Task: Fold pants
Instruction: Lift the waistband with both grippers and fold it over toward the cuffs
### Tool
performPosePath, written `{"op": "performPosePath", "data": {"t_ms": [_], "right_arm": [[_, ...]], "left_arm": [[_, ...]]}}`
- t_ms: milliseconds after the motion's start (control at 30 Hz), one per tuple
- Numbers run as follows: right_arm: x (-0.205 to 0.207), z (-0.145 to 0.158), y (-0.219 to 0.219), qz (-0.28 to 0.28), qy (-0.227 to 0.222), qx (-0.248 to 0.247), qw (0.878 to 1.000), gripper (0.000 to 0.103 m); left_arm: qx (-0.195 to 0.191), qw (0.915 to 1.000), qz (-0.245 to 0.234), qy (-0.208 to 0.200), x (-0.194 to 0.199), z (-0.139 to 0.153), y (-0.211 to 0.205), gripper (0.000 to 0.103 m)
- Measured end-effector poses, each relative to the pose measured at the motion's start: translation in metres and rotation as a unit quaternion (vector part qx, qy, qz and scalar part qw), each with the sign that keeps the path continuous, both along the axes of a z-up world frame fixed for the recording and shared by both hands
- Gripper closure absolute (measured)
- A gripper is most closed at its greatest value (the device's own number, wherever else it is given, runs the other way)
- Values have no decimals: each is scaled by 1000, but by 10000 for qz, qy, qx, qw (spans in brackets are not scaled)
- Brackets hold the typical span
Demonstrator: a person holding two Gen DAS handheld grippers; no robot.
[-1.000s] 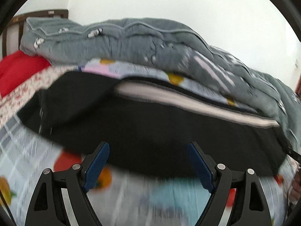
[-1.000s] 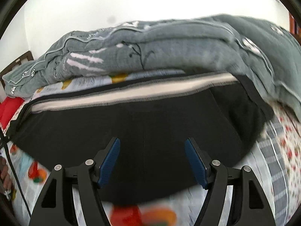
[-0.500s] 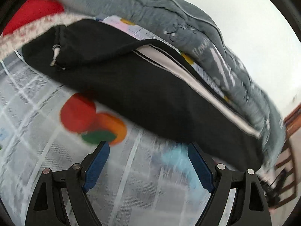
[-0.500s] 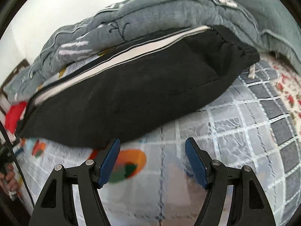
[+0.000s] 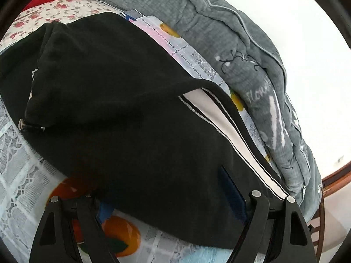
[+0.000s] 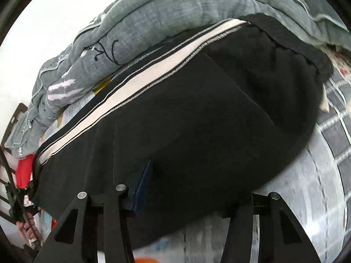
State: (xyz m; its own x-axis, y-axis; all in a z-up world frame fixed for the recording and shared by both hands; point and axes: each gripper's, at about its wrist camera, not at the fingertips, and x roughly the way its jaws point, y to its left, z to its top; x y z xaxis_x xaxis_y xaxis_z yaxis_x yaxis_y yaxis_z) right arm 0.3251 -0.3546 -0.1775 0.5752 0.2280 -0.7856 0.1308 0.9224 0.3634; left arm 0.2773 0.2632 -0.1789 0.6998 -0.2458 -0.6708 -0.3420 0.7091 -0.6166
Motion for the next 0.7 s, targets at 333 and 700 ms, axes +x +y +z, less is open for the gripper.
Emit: {"op": "performPosePath", "data": {"t_ms": [333, 700], "right_arm": [[-34, 27, -1, -100, -706, -233, 9972, 98], [-132, 47, -12, -9, -938, -584, 9939, 98]], "left_arm": [[-209, 9994, 216, 192, -31, -9, 24, 92], [453, 9986, -108, 256, -116, 13, -2, 92]]}}
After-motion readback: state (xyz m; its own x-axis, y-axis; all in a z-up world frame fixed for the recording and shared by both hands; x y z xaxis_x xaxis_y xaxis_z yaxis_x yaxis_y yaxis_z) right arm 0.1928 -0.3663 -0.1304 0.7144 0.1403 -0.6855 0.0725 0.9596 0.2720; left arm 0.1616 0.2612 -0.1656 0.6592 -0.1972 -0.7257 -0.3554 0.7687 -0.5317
